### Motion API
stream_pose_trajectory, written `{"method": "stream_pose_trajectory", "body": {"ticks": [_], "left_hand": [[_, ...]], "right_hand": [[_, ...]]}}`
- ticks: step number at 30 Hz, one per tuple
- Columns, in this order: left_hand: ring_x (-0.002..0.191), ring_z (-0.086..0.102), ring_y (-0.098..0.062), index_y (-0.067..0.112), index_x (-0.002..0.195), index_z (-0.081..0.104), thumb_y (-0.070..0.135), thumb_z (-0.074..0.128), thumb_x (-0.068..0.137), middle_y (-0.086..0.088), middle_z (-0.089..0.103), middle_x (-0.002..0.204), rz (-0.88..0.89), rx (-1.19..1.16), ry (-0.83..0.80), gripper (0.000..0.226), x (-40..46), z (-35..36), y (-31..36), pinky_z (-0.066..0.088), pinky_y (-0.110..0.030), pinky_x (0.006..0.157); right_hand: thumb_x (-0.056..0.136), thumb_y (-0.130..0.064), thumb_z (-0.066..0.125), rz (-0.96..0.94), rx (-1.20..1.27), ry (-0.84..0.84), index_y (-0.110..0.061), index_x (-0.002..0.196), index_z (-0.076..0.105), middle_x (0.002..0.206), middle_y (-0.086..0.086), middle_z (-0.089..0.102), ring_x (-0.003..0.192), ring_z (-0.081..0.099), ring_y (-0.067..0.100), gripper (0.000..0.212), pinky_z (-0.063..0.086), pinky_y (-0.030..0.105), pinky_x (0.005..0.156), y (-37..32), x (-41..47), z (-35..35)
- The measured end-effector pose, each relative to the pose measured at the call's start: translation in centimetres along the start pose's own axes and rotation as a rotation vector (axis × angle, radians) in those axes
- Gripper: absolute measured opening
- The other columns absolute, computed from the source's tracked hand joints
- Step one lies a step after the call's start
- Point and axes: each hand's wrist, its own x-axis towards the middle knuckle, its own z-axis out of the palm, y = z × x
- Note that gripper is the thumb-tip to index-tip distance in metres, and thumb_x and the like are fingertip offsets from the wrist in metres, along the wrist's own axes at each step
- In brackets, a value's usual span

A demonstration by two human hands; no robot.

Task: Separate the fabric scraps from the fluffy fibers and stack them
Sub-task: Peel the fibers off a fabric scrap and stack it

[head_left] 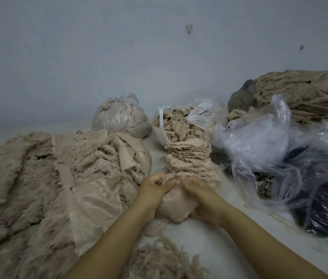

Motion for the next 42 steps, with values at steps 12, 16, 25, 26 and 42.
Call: {"method": "stream_pose_trajectory", "body": {"ticks": [12,16,25,26,42], "left_hand": [[0.051,0.057,-0.015,0.009,0.072,0.056,0.002,0.067,0.085,-0.006,0.060,0.060,-0.115,0.075,0.054,0.018,0.8,1.2,-0.8,0.052,-0.024,0.050],[0.059,0.062,-0.019,0.014,0.078,0.059,0.008,0.063,0.089,-0.007,0.063,0.066,-0.043,0.462,-0.098,0.013,0.2,-1.4,-0.8,0.051,-0.029,0.055],[0.066,0.062,0.001,0.029,0.077,0.065,0.013,0.064,0.088,0.010,0.068,0.070,0.234,0.891,-0.273,0.019,-0.7,-7.9,3.5,0.048,-0.014,0.064],[0.069,0.063,-0.003,0.027,0.078,0.066,0.012,0.064,0.089,0.008,0.068,0.072,0.256,0.892,-0.265,0.019,-0.8,-8.5,3.8,0.050,-0.017,0.067],[0.098,0.048,-0.013,0.022,0.098,0.067,0.036,0.043,0.099,0.005,0.061,0.094,0.573,1.599,-0.159,0.028,-1.1,-13.3,5.5,0.021,-0.030,0.101]], "right_hand": [[0.088,-0.024,0.067,-0.152,-0.312,0.577,-0.015,0.066,0.053,0.057,-0.008,0.053,0.056,0.048,0.008,0.028,0.036,0.019,0.050,1.2,0.4,-5.9],[0.090,-0.030,0.062,-0.117,-0.909,0.640,-0.019,0.100,0.058,0.088,-0.003,0.060,0.088,0.057,0.017,0.016,0.043,0.028,0.074,2.4,0.0,-7.0],[0.092,-0.025,0.063,-0.187,-0.620,-0.013,-0.005,0.079,0.069,0.075,0.012,0.068,0.062,0.056,0.012,0.024,0.047,0.029,0.065,3.5,-0.1,5.2],[0.091,-0.027,0.064,-0.162,-0.547,-0.041,-0.004,0.076,0.067,0.074,0.016,0.067,0.060,0.056,0.014,0.028,0.046,0.029,0.060,3.5,0.0,6.8],[0.091,-0.010,0.062,-0.069,-0.340,-0.150,-0.014,0.066,0.056,0.052,-0.007,0.054,0.045,0.046,0.003,0.027,0.036,0.014,0.046,2.1,-2.7,5.5]]}}
